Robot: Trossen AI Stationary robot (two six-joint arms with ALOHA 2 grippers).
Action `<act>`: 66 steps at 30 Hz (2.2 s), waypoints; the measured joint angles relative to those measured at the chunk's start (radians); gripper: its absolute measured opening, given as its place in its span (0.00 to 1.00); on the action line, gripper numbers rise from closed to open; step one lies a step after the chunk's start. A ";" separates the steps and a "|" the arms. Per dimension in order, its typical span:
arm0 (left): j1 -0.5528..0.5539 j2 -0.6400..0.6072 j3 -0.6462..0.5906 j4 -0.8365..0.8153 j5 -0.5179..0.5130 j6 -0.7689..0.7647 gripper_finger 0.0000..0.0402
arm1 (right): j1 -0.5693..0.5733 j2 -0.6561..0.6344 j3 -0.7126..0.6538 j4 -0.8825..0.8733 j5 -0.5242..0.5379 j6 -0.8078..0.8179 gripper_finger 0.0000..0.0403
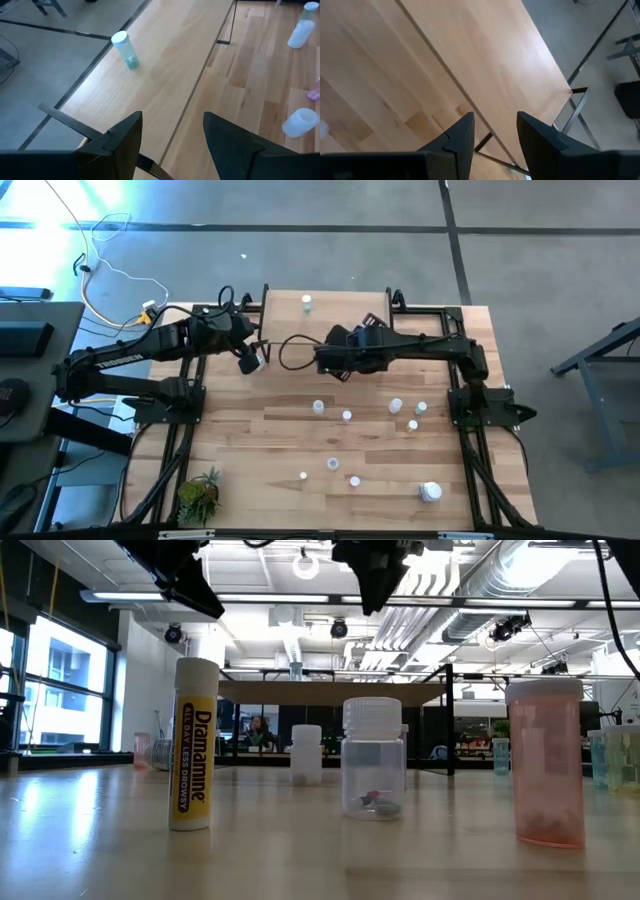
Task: Pick and place medicine bottles onto shelf by color
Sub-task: Put the white pill bottle on the shelf
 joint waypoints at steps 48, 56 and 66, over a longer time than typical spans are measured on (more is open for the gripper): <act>0.000 0.000 0.000 0.001 -0.004 -0.130 0.50 | 0.055 -0.783 -1.104 0.446 -0.680 0.238 0.34; 0.000 0.000 0.000 0.002 -0.006 -0.151 0.50 | 0.055 -0.782 -1.154 0.554 -0.689 0.239 0.39; 0.000 0.000 0.000 0.002 -0.003 -0.202 0.50 | 0.054 -0.754 -1.154 0.545 -0.606 0.265 0.55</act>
